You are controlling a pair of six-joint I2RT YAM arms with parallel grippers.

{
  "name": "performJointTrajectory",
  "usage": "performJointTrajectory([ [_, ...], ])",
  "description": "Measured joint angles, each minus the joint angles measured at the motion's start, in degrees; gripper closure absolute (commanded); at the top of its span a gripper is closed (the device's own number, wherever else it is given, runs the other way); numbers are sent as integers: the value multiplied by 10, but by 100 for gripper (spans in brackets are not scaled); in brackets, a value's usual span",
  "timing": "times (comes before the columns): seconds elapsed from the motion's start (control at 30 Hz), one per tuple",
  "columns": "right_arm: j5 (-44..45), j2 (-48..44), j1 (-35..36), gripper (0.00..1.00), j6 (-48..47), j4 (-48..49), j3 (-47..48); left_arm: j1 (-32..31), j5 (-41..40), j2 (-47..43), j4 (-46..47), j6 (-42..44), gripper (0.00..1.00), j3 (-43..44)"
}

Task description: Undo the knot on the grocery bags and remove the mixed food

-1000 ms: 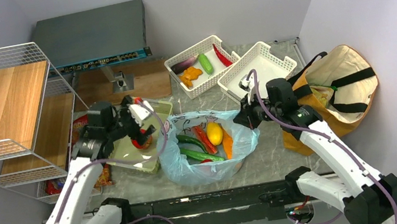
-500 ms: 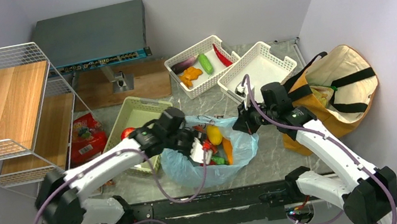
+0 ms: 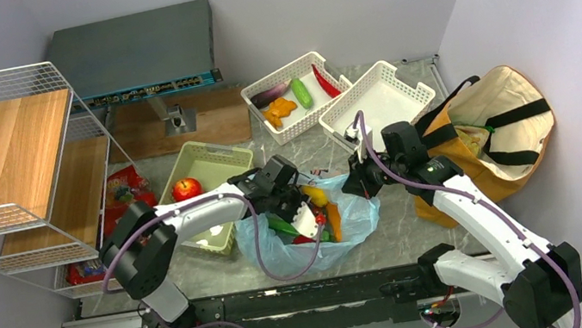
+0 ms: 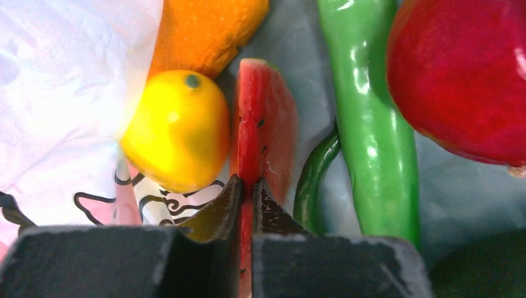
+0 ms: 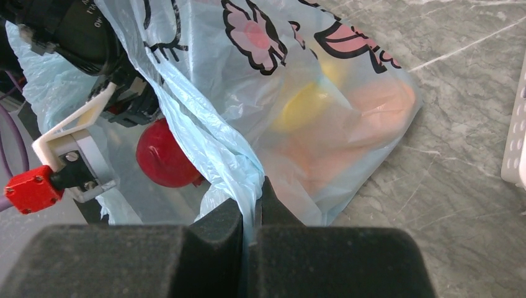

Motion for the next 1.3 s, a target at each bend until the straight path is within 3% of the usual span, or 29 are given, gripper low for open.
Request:
performJointTrajectory([
  [0.17,0,0,0,100,-5,-3,0,2,29,-41,-37,-40,100,0],
  [0.37,0,0,0,100,-7,-4,0,15,85,-173,-80,-93,100,0],
  [0.53,2,0,0,100,-8,-5,0,40,115,-226,-115,-155,100,8],
  [0.63,4,-2,0,100,-8,-6,0,100,130,-266,-119,-242,100,27],
  [0.73,4,-7,0,100,-8,-5,0,225,135,-323,-104,-337,100,40],
  [0.97,4,-11,1,100,-9,-4,0,429,118,-400,-103,-403,100,-53],
  [1.07,3,-7,1,100,-9,-4,0,461,152,-396,-117,-439,100,-74],
  [1.23,3,6,1,100,-9,-3,0,452,173,-422,-100,-537,100,-64],
  [1.27,3,8,1,100,-9,-4,1,460,172,-424,-99,-549,97,-61],
  [1.3,3,10,1,100,-9,-4,2,470,172,-426,-100,-555,81,-61],
])
